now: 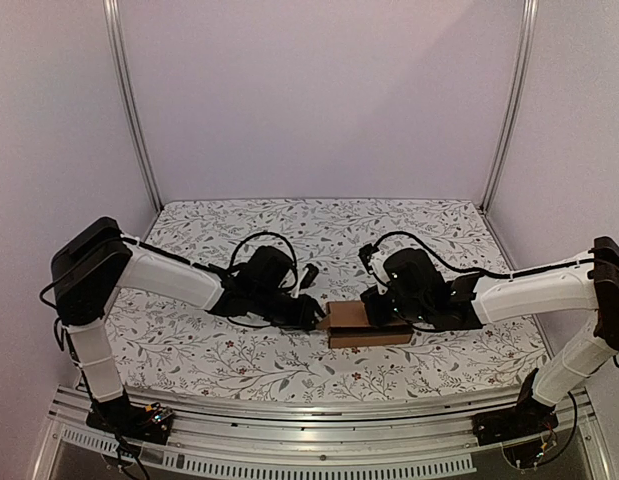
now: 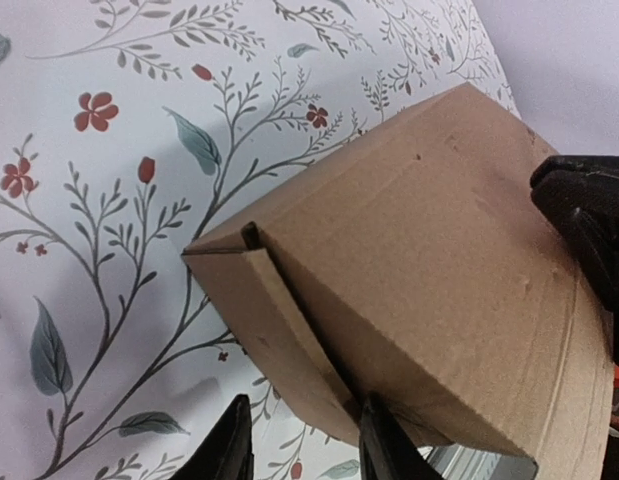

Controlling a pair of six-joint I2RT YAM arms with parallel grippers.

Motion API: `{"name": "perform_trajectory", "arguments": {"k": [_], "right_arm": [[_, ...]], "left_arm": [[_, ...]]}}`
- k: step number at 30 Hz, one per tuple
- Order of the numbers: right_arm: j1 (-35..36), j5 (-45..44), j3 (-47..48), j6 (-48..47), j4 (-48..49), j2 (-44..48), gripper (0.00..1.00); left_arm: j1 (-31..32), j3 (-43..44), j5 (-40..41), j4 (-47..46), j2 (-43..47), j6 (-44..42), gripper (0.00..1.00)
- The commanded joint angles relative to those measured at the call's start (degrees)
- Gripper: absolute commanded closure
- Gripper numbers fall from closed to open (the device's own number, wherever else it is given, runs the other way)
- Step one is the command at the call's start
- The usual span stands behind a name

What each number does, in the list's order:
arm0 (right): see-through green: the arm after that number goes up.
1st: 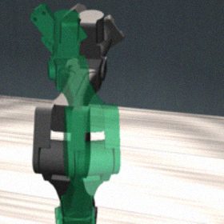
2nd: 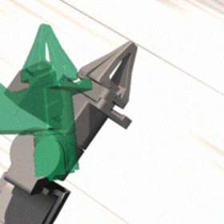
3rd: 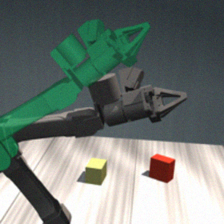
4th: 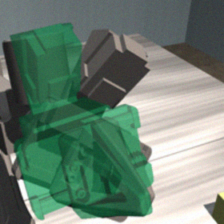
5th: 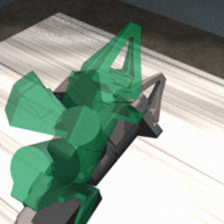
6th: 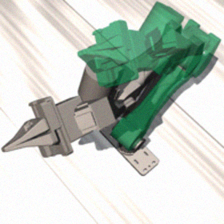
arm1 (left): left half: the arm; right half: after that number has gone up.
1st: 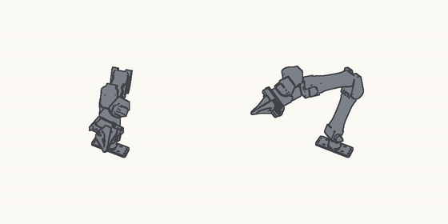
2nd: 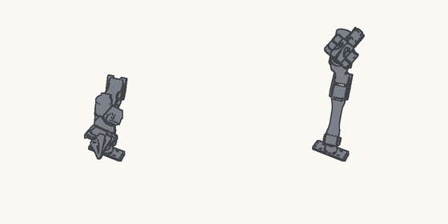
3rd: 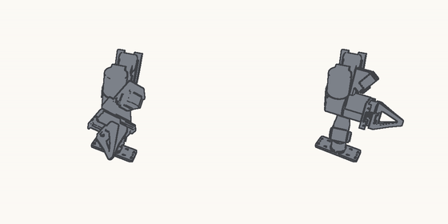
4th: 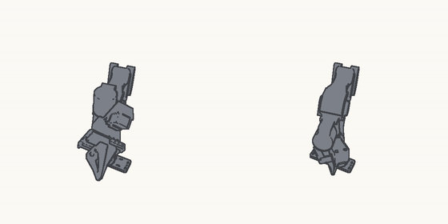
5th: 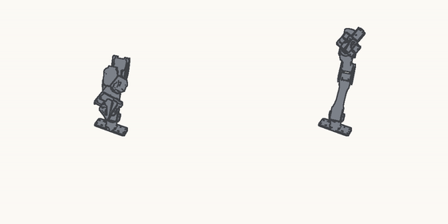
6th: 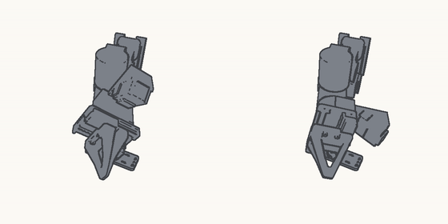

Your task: Fold the paper box

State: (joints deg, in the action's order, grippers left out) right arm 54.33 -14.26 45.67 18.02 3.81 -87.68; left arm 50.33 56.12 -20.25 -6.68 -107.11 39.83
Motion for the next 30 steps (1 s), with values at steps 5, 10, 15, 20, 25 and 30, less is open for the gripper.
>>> {"name": "perform_trajectory", "arguments": {"k": [5,10,15,20,25,30], "right_arm": [[-0.2,0.7,-0.2,1.0,-1.0,-0.9,1.00],[-0.2,1.0,-0.6,1.3,-1.0,-1.6,1.00],[-0.2,0.3,-0.6,1.1,-1.7,-0.7,0.99],[-0.3,-2.8,0.0,-0.4,-6.1,3.8,0.88],[-1.7,-6.0,-0.8,-2.4,-11.9,12.6,0.85],[-3.5,-9.6,-3.7,-3.2,-18.5,22.8,0.83]], "left_arm": [[-0.4,2.2,-0.5,0.3,-2.7,1.0,0.64],[-0.1,3.8,0.6,3.1,-3.3,0.2,0.65],[0.3,5.8,2.1,6.4,-3.5,-1.1,0.69],[0.4,6.3,2.5,8.7,-3.9,-1.4,0.70],[0.5,6.6,2.6,9.1,-4.2,-1.5,0.71],[0.7,7.0,2.3,9.3,-4.6,-1.6,0.71]]}}
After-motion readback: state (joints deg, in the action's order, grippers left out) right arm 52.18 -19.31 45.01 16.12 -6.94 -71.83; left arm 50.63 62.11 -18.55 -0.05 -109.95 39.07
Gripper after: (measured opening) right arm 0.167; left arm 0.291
